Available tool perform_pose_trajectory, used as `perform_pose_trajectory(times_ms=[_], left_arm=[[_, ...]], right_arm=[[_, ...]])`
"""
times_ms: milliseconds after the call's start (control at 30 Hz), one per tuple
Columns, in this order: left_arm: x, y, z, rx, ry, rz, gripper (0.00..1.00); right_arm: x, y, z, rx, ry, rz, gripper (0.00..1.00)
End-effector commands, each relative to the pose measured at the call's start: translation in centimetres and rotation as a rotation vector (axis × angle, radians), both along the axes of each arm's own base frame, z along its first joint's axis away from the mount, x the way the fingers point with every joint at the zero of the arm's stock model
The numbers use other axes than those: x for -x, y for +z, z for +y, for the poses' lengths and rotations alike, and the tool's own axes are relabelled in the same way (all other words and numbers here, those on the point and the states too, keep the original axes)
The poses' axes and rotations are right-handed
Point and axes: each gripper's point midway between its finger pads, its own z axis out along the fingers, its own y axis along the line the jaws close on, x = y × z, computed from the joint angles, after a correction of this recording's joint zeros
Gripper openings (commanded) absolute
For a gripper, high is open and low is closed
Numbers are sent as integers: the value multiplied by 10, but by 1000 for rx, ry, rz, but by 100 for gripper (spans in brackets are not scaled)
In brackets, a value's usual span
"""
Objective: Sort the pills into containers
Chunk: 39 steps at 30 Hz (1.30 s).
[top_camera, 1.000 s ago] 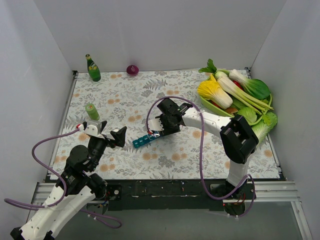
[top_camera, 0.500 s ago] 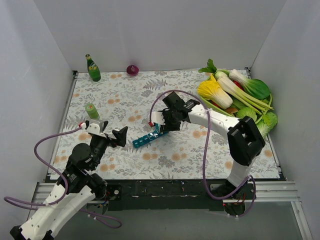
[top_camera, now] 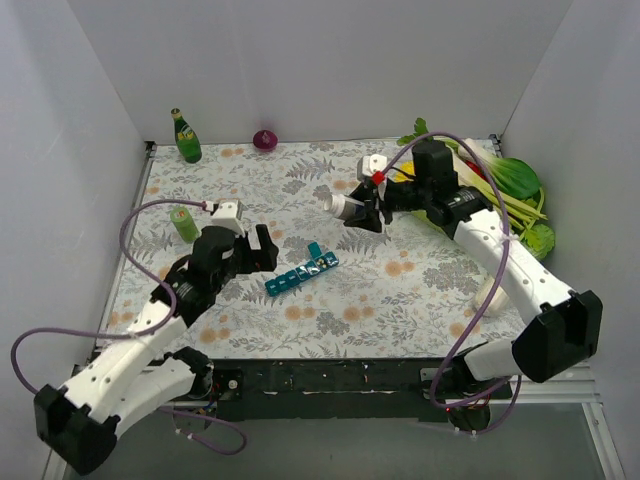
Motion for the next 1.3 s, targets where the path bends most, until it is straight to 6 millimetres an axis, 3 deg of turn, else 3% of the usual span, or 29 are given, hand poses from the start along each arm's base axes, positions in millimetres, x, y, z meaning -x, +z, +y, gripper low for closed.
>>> perform_pose_trajectory(times_ms=[0,33,133,267,733,967,1267], left_arm=[[-7,-44,11,50,91,300,98],[-9,-53,9,61,82,355,98],[-21,-68,33,49,176,417,98],[-29,-98,59,-44,298,525,98],[-59,-150,82,-220,403,612,79],[-72,-162,92,-228,416,632,72],[-76,-171,91,-214,390,669,59]], right_arm=[[64,45,8,-231,291,139,1],[70,57,7,-262,309,121,1],[91,49,2,-288,341,195,1],[98,42,-2,-310,341,150,1],[108,28,-7,-305,334,174,1],[108,23,-7,-303,330,189,1],[108,19,-6,-300,326,199,1]])
